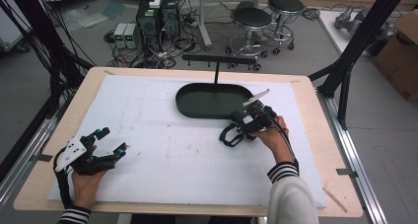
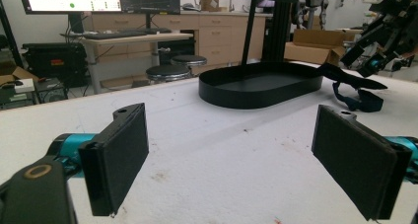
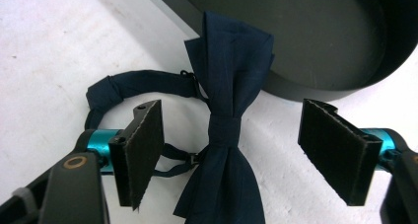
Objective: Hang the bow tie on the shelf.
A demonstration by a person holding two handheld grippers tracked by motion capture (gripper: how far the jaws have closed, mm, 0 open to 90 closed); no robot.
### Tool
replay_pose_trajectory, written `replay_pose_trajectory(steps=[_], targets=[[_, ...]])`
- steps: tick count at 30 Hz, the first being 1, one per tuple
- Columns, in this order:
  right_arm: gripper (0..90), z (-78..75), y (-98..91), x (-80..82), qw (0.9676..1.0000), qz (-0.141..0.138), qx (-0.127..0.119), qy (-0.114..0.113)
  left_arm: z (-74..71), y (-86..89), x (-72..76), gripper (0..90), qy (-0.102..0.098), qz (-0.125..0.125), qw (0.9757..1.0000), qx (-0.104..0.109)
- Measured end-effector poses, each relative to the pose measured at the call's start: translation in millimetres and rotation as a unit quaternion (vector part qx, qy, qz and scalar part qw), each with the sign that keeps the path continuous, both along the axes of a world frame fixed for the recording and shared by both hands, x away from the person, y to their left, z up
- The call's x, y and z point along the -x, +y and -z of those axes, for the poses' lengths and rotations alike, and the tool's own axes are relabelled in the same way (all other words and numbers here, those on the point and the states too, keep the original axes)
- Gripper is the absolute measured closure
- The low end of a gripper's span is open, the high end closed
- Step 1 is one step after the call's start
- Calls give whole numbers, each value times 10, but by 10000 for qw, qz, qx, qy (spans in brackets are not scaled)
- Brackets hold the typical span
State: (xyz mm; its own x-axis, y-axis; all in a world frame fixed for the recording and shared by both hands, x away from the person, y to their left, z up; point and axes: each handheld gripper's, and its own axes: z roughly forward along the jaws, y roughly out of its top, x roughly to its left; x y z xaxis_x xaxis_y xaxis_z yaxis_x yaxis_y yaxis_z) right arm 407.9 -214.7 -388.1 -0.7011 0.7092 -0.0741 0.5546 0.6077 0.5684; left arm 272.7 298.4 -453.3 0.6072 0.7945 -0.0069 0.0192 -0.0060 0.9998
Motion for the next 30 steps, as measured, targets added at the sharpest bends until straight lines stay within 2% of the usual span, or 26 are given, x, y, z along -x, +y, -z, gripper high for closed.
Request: replay_pose_trajectory(steps=[1,3,8,13,17,21,23,26,30], targets=[[295,20,4,-13,9999,9,88,68,-1,0,0,146,-5,5,10000,-6],[319,30,8,-18,9998,26,149,91,0,-2,2,146,-12,4,10000,-13],[398,71,46,-53,9997,14,191,162,0,-2,3,146,-14,9,10000,-16],[447,114,94,-56,9990,45,354,274,0,-6,5,146,-26,1,10000,-16],[500,124,101,-64,9986,67,468,236,0,-6,5,146,-29,4,10000,-17],[537,144,106,-68,9982,69,485,354,1,-6,5,146,-32,2,10000,-18],[609,156,119,-64,9977,95,526,407,0,-6,6,146,-30,-1,10000,-18],[707,157,153,-46,9972,103,643,354,0,-6,6,146,-32,-1,10000,-18],[731,152,177,-39,9972,27,713,243,0,-6,6,146,-31,0,10000,-17]])
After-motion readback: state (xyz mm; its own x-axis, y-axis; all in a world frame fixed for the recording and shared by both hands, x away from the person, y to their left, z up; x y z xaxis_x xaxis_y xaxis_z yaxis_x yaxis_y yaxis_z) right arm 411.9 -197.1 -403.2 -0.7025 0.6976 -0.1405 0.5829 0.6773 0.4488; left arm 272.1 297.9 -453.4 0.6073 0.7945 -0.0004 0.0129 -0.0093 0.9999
